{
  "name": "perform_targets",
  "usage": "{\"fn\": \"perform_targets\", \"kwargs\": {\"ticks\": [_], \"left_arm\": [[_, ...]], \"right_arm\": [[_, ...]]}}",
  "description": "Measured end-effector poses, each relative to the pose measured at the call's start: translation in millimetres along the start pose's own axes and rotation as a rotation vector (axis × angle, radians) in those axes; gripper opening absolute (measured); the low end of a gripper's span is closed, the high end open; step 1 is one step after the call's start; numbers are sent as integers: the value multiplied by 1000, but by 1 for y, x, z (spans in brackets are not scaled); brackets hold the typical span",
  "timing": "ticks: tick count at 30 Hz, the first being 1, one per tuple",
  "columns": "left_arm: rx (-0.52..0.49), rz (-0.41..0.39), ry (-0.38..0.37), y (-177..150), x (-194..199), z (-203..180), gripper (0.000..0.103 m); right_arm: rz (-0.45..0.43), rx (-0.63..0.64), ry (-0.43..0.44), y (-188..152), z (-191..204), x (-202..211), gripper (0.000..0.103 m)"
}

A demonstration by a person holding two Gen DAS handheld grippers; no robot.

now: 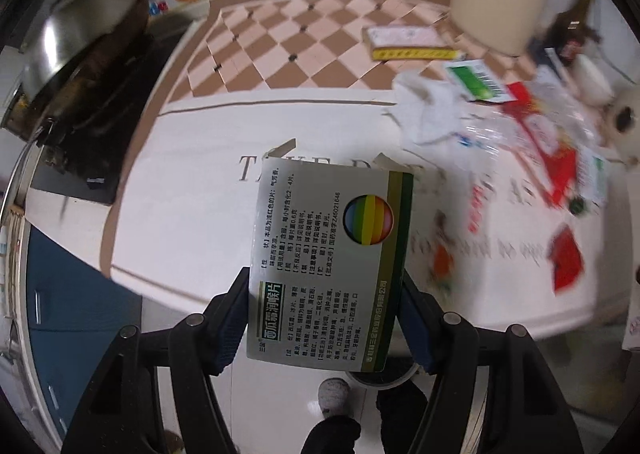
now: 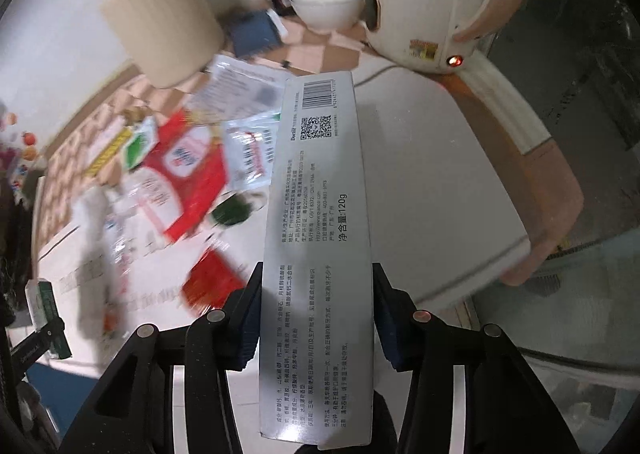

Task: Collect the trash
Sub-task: 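Carry both boxes down over the bin and open both tools to drop them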

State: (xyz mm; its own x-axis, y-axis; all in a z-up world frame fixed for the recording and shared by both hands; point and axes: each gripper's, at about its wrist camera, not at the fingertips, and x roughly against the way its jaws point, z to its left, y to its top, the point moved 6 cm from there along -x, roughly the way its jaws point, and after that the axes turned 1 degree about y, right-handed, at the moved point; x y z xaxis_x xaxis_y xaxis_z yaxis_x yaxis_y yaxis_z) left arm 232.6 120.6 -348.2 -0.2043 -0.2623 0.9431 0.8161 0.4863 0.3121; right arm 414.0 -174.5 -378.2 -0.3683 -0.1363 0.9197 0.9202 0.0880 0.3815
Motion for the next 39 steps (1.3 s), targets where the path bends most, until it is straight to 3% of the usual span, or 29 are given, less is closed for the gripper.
{"fn": "perform_targets", "kwargs": {"ticks": [5,7,9,13,16,19,26,30,35,39], "left_arm": [[-37,-44,-73,-64,35,3,64],[-56,-39,-90,-75,28,-4,64],[-85,0,-107,-83,-2,-34,64],[-126,131,-116,-139,-44,-45,64],[-127,238,-108,-178,-98,-50,64],[-113,351,-115,-213,-169,-60,64],[-14,634,-204,-284,-371,-96,65],[-12,721,-221,-310,-459,-118,65],[-67,770,-229,-332,-508,-133,65],[-77,761,-225,-334,-506,-133,67]], "right_arm": [[-56,45,53,-66,19,49,50],[-61,79,45,-102,24,62,50],[-45,99,45,-141,29,65,50],[64,89,70,-218,27,49,50],[162,97,81,-272,21,19,50],[274,97,91,-318,12,-35,50],[527,94,128,-414,-7,-234,50],[644,73,155,-449,-17,-344,50],[702,108,156,-468,-24,-426,50],[715,127,146,-471,-26,-459,51]]}}
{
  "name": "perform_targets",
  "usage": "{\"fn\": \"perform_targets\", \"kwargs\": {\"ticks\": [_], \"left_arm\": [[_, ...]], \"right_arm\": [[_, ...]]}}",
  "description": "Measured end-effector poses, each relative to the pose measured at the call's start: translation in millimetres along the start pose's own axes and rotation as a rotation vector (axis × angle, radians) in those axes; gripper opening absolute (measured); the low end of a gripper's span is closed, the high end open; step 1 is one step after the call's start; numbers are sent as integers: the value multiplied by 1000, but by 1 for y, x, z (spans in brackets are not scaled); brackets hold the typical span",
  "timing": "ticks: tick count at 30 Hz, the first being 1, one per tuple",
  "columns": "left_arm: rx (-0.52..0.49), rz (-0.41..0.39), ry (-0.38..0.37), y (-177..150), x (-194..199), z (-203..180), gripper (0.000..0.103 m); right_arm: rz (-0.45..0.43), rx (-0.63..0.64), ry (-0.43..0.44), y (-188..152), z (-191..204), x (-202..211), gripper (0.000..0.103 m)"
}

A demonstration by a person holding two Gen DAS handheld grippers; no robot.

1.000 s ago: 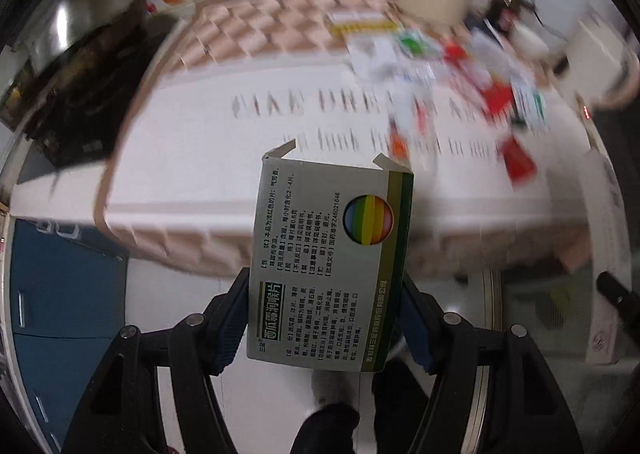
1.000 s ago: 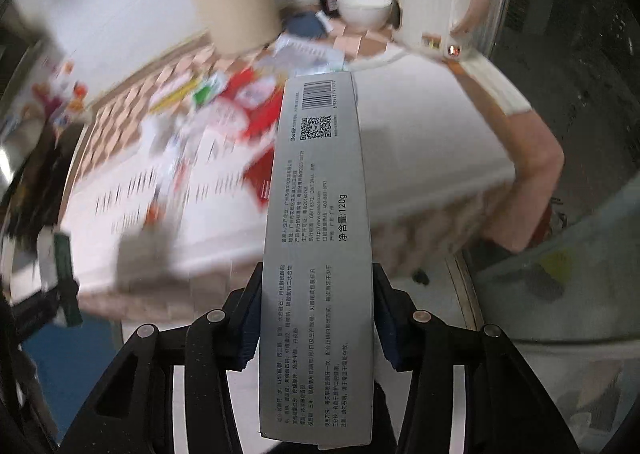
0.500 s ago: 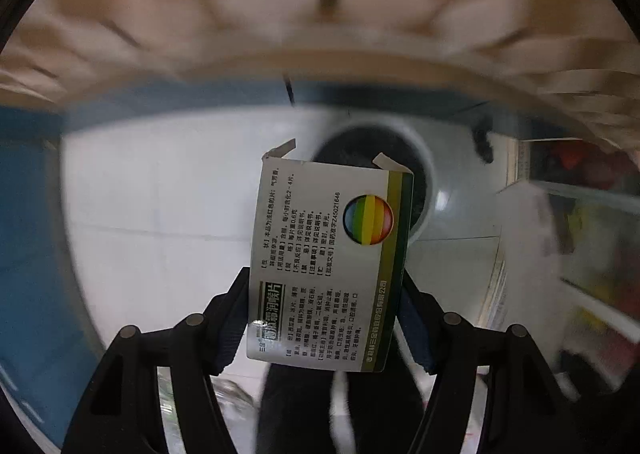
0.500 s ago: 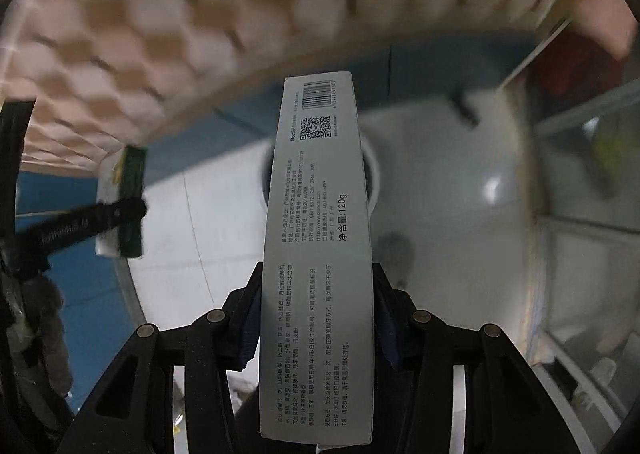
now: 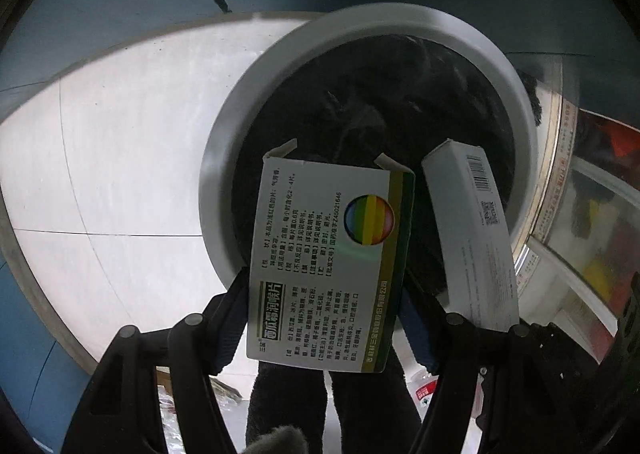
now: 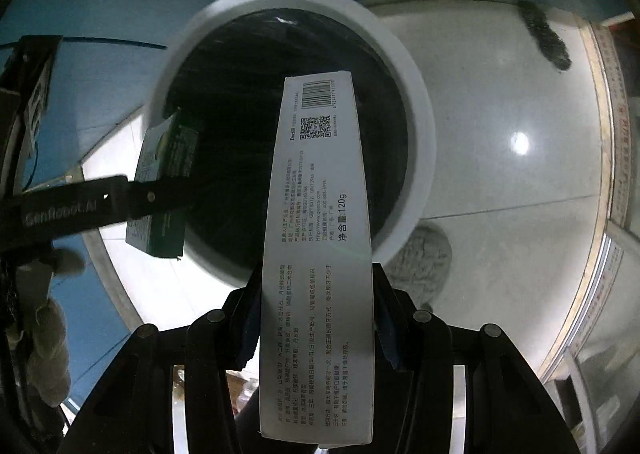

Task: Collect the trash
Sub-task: 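Carry both boxes down over the bin and open both tools to drop them, then raise both tools back toward the counter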

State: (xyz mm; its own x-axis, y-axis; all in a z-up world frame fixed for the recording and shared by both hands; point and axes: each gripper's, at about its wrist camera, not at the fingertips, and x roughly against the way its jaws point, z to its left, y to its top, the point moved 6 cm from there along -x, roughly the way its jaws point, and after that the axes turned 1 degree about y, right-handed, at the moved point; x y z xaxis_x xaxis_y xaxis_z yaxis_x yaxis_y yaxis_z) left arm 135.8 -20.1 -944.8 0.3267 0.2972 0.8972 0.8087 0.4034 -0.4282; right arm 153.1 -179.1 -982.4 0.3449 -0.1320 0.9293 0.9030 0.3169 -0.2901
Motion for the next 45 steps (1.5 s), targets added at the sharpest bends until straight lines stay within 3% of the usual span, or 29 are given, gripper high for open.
{"fn": "perform_targets", "kwargs": {"ticks": [1,3,4,6,13,18,26,36,40,45], "left_arm": [[3,-17,6,0,3,1,69],[6,-48,25,-7,14,5,98],[3,-67,39,-10,20,6,102],[-6,-118,104,-16,32,14,103],[6,-279,236,-58,86,32,103],[17,-320,267,-91,110,28,103],[40,-403,245,-166,210,21,103],[7,-495,169,-257,347,-9,103],[-32,-491,136,-285,378,-20,103],[-65,-522,123,-317,417,-26,103]], "right_arm": [[1,3,-8,2,-1,-3,52],[13,-4,-18,4,-4,-7,57],[17,-9,-26,4,-6,-8,76],[1,-7,-31,4,-4,-6,103],[-101,14,-157,-5,7,30,103],[-171,25,-202,-27,10,69,103],[-225,32,-204,-70,40,167,103],[-374,69,-241,-142,88,355,103],[-415,105,-260,-174,109,418,103],[-431,104,-266,-207,118,464,103]]}}
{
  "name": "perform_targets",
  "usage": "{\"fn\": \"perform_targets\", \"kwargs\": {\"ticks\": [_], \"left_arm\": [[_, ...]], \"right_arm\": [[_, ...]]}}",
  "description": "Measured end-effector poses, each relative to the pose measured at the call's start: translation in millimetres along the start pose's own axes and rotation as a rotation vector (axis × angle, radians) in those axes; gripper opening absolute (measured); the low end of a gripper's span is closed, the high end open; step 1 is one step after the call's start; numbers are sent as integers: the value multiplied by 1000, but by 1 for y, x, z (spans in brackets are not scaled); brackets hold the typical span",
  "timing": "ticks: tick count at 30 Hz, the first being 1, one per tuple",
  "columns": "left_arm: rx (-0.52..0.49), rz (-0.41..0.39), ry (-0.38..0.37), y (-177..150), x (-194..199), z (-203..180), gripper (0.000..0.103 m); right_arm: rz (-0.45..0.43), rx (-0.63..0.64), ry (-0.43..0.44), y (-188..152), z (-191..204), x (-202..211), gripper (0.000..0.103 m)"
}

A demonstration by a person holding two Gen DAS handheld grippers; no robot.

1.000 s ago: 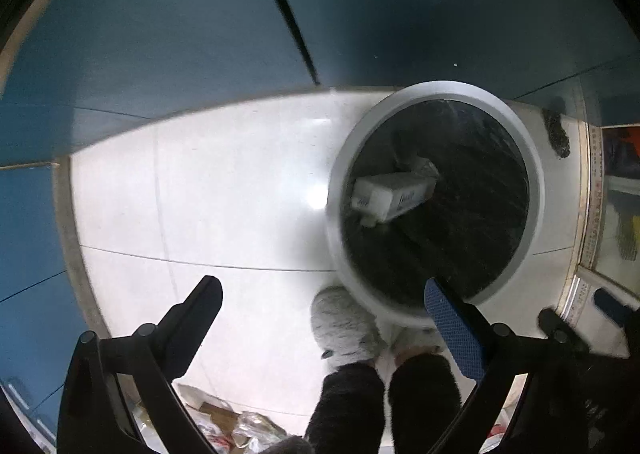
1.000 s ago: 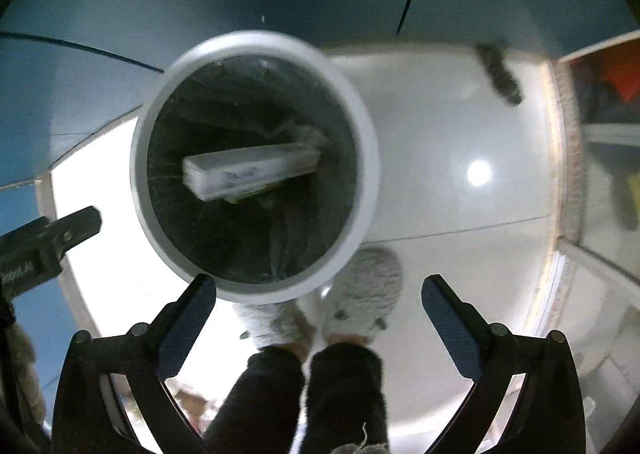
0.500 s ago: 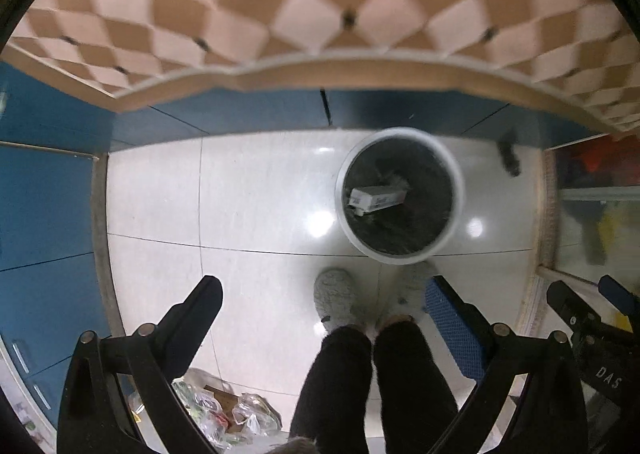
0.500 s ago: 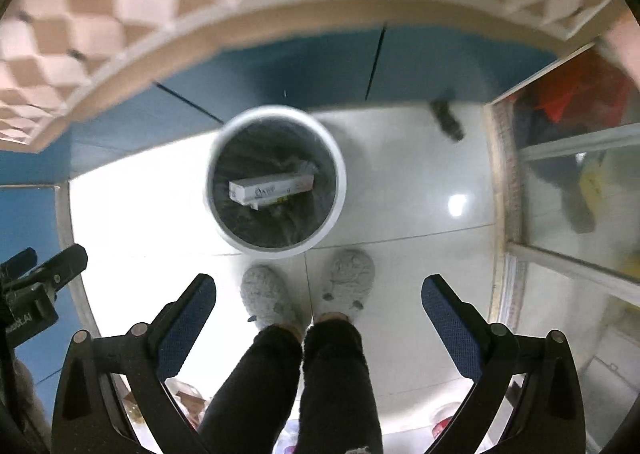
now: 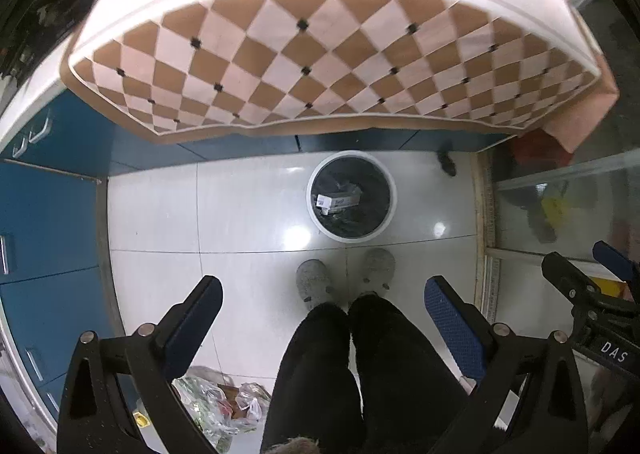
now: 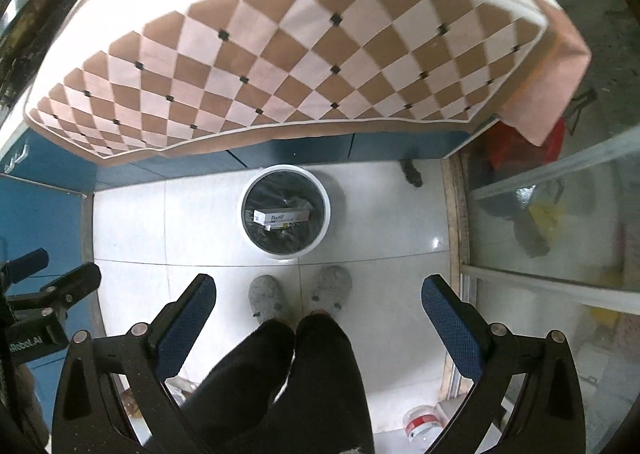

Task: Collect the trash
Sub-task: 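Raise both tools back toward the counter, then grasp the red sachet with the right tool while the left tool grasps the white wrapper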

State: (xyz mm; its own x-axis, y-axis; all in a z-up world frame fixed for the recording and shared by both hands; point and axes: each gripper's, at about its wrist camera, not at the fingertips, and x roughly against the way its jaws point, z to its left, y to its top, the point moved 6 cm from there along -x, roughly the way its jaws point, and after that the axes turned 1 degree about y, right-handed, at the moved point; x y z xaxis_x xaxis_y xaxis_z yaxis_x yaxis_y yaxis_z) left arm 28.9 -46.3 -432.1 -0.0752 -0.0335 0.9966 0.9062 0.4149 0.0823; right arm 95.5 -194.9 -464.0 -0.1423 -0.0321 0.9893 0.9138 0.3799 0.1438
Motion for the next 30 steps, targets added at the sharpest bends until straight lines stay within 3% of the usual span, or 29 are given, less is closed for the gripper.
{"fn": "perform_targets", "kwargs": {"ticks": [7,10,14,16,20,27,28,30], "left_arm": [[11,-79,-43,5,42,7,103],[-10,-157,-33,28,60,7,103],[10,-264,27,81,79,16,103],[26,-273,44,108,84,23,103],[77,-257,9,175,75,24,103],[104,-106,17,289,3,1,100],[107,-86,8,300,-9,-3,96],[109,-53,21,319,-31,-9,69]], "right_arm": [[-42,-58,21,-5,-5,45,103],[-80,-91,52,7,-3,61,103],[-145,-143,100,38,-3,81,103],[-164,-170,130,62,-4,86,103],[-191,-185,152,129,-10,83,103],[-172,-140,131,277,-16,7,103],[-163,-122,118,295,-15,-7,100],[-141,-83,96,321,-11,-34,91]]}}
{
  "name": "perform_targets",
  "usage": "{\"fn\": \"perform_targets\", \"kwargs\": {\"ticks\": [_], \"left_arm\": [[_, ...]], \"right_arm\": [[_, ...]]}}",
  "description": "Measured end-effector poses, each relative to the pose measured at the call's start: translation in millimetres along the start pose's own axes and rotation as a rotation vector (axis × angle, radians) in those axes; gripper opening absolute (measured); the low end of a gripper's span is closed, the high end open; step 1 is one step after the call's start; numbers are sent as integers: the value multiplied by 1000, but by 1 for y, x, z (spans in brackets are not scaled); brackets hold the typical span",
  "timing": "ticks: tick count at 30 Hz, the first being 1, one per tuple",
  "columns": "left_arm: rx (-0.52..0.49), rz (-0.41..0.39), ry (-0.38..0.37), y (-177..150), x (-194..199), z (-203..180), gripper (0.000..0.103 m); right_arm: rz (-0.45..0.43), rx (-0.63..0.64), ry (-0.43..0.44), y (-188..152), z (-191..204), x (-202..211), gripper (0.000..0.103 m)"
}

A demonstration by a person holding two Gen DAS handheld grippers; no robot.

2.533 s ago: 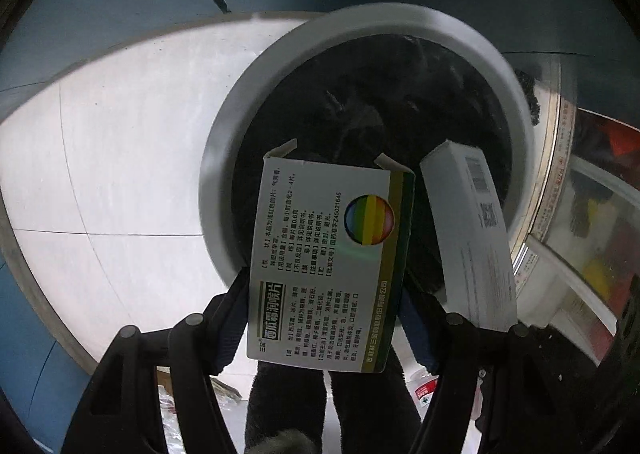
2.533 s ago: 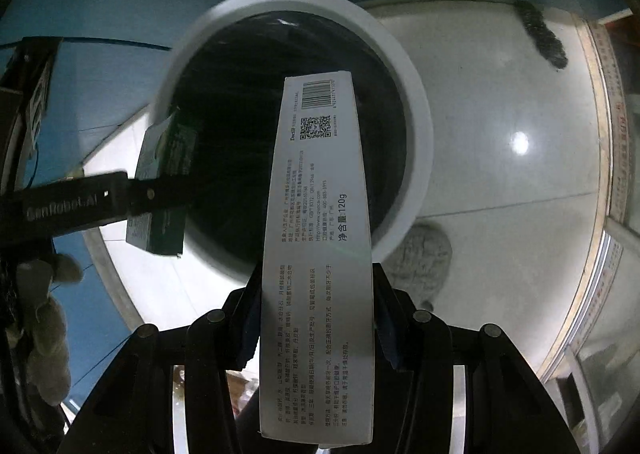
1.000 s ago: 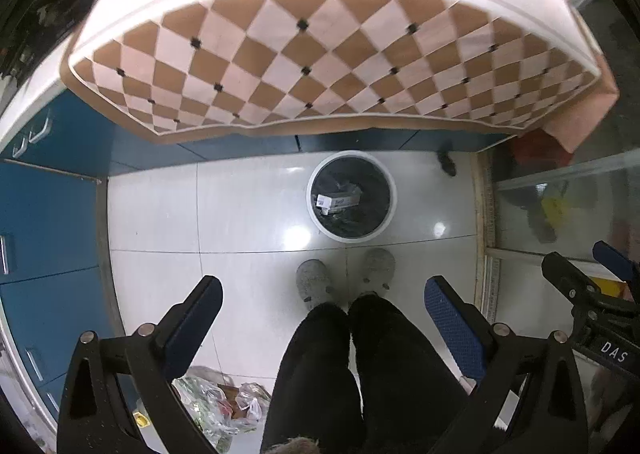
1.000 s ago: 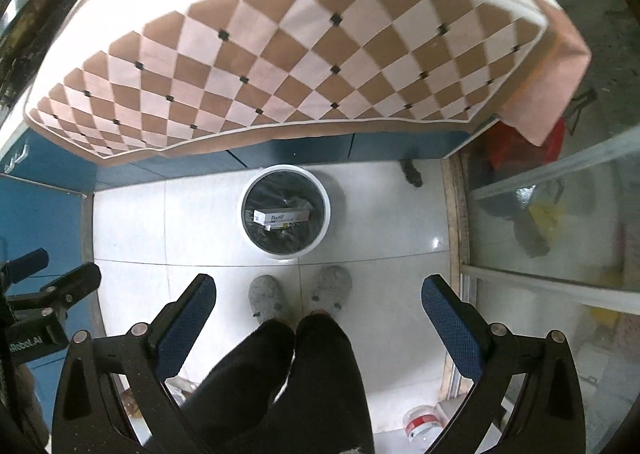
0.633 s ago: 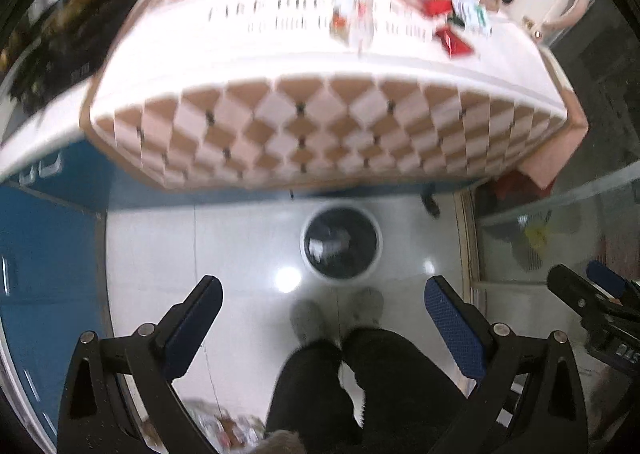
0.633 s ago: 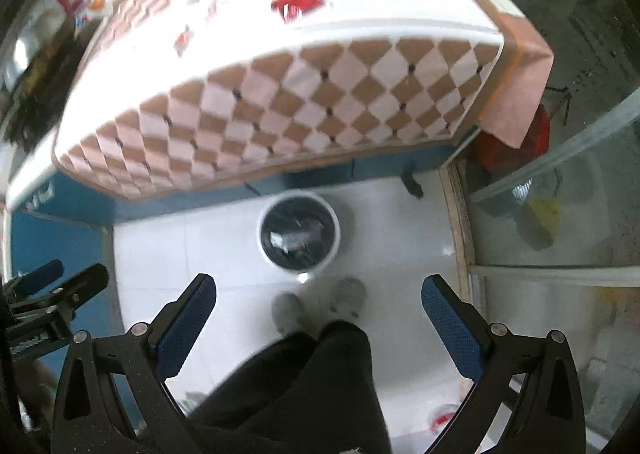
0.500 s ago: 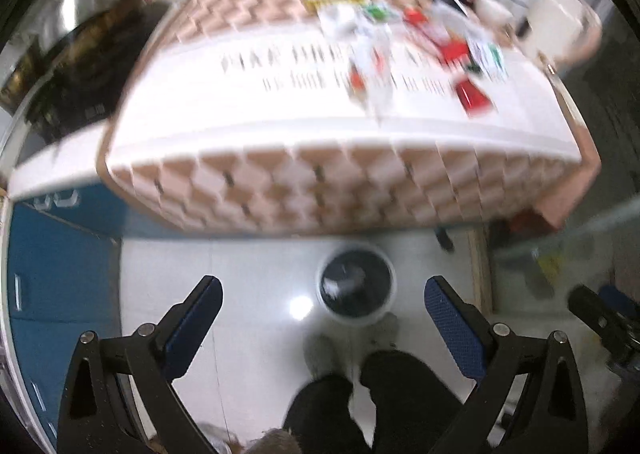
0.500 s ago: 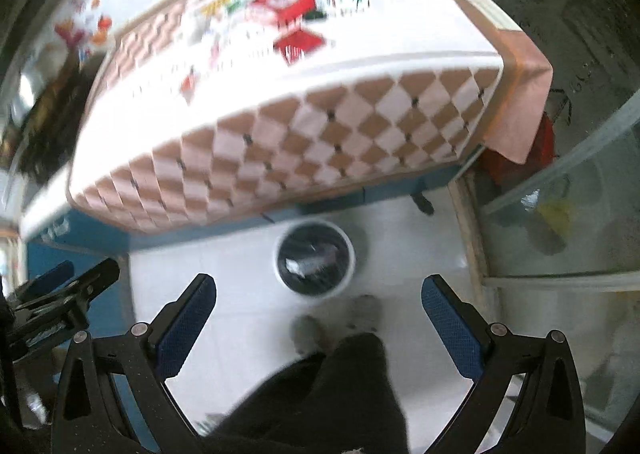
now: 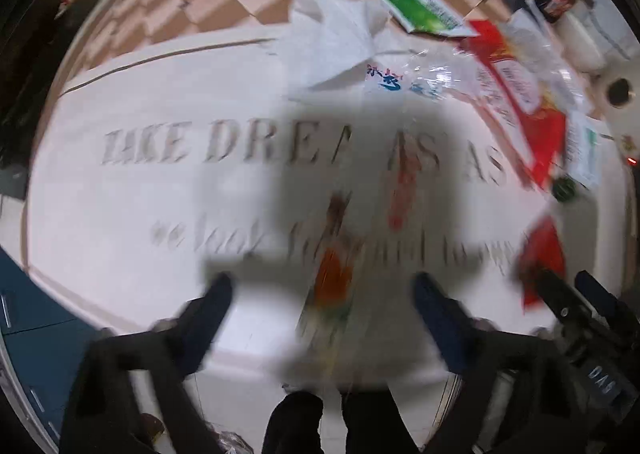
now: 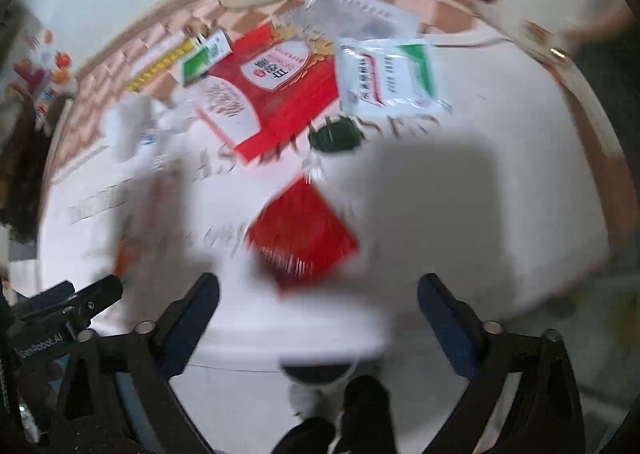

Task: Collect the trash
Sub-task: 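Grasp the red sachet with the right tool while the left tool grasps the white wrapper, then lower both items over the bin and open both tools to drop them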

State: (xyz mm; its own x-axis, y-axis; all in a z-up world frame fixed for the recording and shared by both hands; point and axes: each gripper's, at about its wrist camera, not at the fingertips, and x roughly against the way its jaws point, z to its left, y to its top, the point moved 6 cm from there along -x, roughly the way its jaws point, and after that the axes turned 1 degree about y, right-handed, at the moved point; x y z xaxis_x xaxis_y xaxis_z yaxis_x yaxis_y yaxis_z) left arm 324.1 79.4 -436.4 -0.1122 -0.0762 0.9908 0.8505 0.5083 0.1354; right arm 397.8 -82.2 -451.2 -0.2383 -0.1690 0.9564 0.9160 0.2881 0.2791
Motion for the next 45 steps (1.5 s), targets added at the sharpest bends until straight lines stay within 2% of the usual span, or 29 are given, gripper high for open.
{"fn": "perform_targets", "kwargs": {"ticks": [1,2,3,4,5,6,7,10,13,19,24,28,31,35,38,41,45], "left_arm": [[-2,-4,12,6,-4,-3,72],[-13,-42,11,14,-2,-8,60],[-24,-52,11,17,-1,-12,41],[-27,-58,4,19,1,-16,27],[-36,-56,21,19,2,-19,0],[-43,-52,27,18,3,-21,0],[-48,-53,33,16,3,-21,0],[-40,-63,28,4,12,-20,0],[-43,-120,33,-13,35,-15,0],[-34,-217,-15,-60,88,9,0],[-42,-231,-91,-100,111,22,0],[-63,-187,-134,-151,104,31,0],[-76,-108,-150,-191,72,40,0],[-70,62,-135,-236,-13,50,0],[-59,170,-110,-256,-84,52,0],[-36,265,-95,-270,-172,51,0],[-16,336,-68,-275,-277,49,0]], "right_arm": [[14,19,-8,8,1,-13,82],[11,35,-4,13,1,-20,83],[-27,65,-7,17,5,-19,71],[-35,91,5,20,9,-20,63],[-47,104,4,22,11,-20,56],[-58,113,0,22,11,-19,42],[-67,125,-14,23,11,-19,15],[-72,107,20,21,6,-17,13],[-69,64,71,17,-3,-8,13],[-138,3,146,-7,-8,42,13],[-174,-45,199,-52,-2,85,12],[-173,-66,222,-102,4,106,12],[-151,-87,218,-151,4,104,12],[-63,-127,204,-212,-2,62,12],[59,-159,184,-258,-8,-1,12],[164,-159,143,-300,-14,-80,12],[247,-170,130,-334,-26,-183,12]]}}
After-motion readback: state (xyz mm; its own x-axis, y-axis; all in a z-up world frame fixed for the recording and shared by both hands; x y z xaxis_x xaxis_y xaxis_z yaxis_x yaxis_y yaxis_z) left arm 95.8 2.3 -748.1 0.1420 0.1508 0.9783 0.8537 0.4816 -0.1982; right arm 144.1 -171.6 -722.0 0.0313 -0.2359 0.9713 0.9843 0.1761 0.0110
